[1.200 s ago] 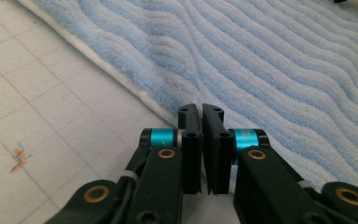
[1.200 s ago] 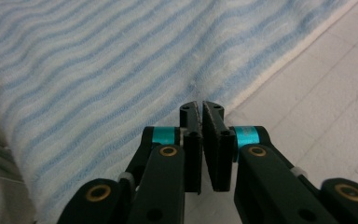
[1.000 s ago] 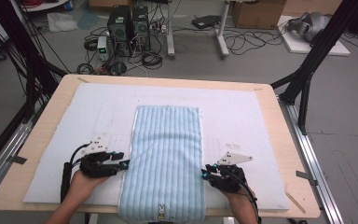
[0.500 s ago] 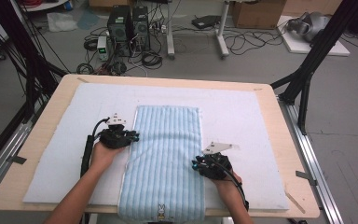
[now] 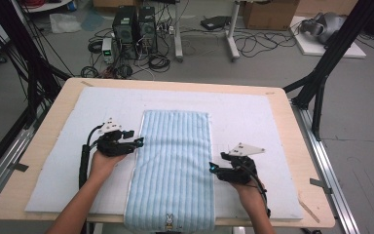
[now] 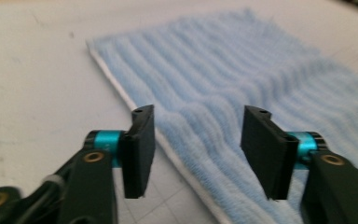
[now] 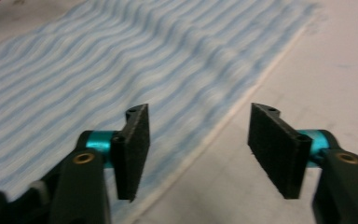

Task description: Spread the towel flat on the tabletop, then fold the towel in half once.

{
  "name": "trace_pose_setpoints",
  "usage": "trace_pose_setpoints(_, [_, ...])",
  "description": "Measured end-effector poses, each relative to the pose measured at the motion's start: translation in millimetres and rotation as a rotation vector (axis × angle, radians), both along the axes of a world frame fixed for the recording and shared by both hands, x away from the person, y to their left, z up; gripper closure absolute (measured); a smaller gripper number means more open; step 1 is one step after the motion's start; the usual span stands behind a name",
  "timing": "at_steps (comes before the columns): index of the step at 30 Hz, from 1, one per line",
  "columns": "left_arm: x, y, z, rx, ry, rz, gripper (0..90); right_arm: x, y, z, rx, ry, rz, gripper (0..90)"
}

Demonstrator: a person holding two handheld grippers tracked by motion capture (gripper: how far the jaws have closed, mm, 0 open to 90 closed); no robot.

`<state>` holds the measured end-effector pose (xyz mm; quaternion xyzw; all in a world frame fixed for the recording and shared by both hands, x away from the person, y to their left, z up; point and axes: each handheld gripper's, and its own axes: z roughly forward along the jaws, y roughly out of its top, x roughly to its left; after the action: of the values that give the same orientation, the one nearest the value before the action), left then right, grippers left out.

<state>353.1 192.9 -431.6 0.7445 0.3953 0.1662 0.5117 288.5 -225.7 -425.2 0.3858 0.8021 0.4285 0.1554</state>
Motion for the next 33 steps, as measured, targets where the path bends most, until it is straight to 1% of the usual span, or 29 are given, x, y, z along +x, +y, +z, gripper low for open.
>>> trace_pose_setpoints(1, [-3.4, 3.8, 1.8, -0.017, -0.023, -0.01, 37.8, 1.1, -3.8, 1.8, 0.004, -0.012, -0.017, 33.3])
trace_pose_setpoints(2, [-3.4, 3.8, 1.8, -0.017, -0.023, -0.01, 32.9, 2.0, -6.9, 3.3, 0.002, -0.024, -0.034, 30.5])
trace_pose_setpoints(3, [-8.6, 8.8, 3.8, -0.039, -0.039, 0.007, 26.0, 3.0, -10.1, 4.9, -0.004, -0.036, -0.048, 28.2])
trace_pose_setpoints(4, [-8.6, 8.8, 3.8, -0.039, -0.039, 0.007, 20.5, 3.5, -12.9, 6.6, -0.015, -0.048, -0.062, 25.4])
trace_pose_setpoints(5, [-12.2, 15.2, 4.2, -0.049, -0.043, 0.002, 19.3, 4.2, -15.6, 7.9, -0.024, -0.058, -0.076, 21.9])
trace_pose_setpoints(6, [-12.2, 15.2, 4.2, -0.049, -0.043, 0.002, 19.3, 5.1, -18.1, 8.9, -0.03, -0.068, -0.091, 18.0])
trace_pose_setpoints(7, [-15.6, 20.7, 3.6, -0.056, -0.052, -0.004, 19.3, 5.9, -20.4, 9.9, -0.035, -0.075, -0.106, 15.2])
trace_pose_setpoints(8, [-15.6, 20.7, 3.6, -0.056, -0.052, -0.004, 19.3, 6.7, -22.5, 10.9, -0.04, -0.085, -0.118, 12.3])
trace_pose_setpoints(9, [-17.7, 24.5, 3.3, -0.072, -0.058, -0.003, 19.2, 7.1, -24.6, 12.1, -0.037, -0.087, -0.124, 11.5])
trace_pose_setpoints(10, [-17.7, 24.5, 3.3, -0.072, -0.058, -0.003, 19.2, 7.7, -26.6, 13.0, -0.024, -0.09, -0.124, 11.5])
trace_pose_setpoints(11, [-20.3, 27.8, 2.0, -0.092, -0.064, 0.005, 19.2, 8.0, -28.2, 14.1, -0.02, -0.096, -0.127, 11.3])
trace_pose_setpoints(13, [-21.9, 29.5, 1.5, -0.103, -0.06, 0.001, 19.2, 9.6, -30.3, 15.0, -0.024, -0.11, -0.123, 11.0])
trace_pose_setpoints(15, [-22.5, 30.9, 2.5, -0.111, -0.069, -0.002, 19.2, 9.8, -31.9, 15.5, -0.02, -0.11, -0.12, 11.0])
trace_pose_setpoints(16, [-22.5, 30.9, 2.5, -0.111, -0.069, -0.002, 19.2, 10.0, -33.1, 15.9, -0.014, -0.113, -0.124, 11.0])
trace_pose_setpoints(17, [-23.8, 32.1, 3.8, -0.113, -0.079, -0.005, 19.2, 10.1, -34.1, 16.5, -0.007, -0.113, -0.126, 11.0])
trace_pose_setpoints(19, [-25.2, 33.2, 4.9, -0.108, -0.085, -0.008, 19.3, 10.0, -36.2, 17.5, -0.008, -0.122, -0.13, 11.0])
trace_pose_setpoints(20, [-26.0, 33.5, 5.2, -0.108, -0.087, -0.006, 19.3, 9.8, -37.1, 18.0, 0.003, -0.121, -0.134, 11.0])
trace_pose_setpoints(22, [-27.1, 33.3, 5.5, -0.11, -0.087, -0.005, 19.4, 8.7, -40.6, 19.5, 0.019, -0.134, -0.142, 11.0])
trace_pose_setpoints(24, [-26.9, 32.6, 5.3, -0.114, -0.086, -0.009, 19.4, 7.4, -43.7, 20.6, 0.037, -0.131, -0.151, 11.0])
trace_pose_setpoints(25, [-26.4, 32.2, 5.2, -0.114, -0.086, -0.01, 19.4, 7.3, -45.0, 20.7, 0.038, -0.135, -0.153, 11.0])
trace_pose_setpoints(29, [-26.1, 32.1, 5.0, -0.123, -0.077, -0.01, 19.2, 8.3, -47.4, 20.4, 0.046, -0.126, -0.165, 11.0])
trace_pose_setpoints(33, [-24.0, 33.2, 4.2, -0.131, -0.064, -0.004, 18.9, 7.3, -46.6, 20.0, 0.047, -0.125, -0.158, 11.0])
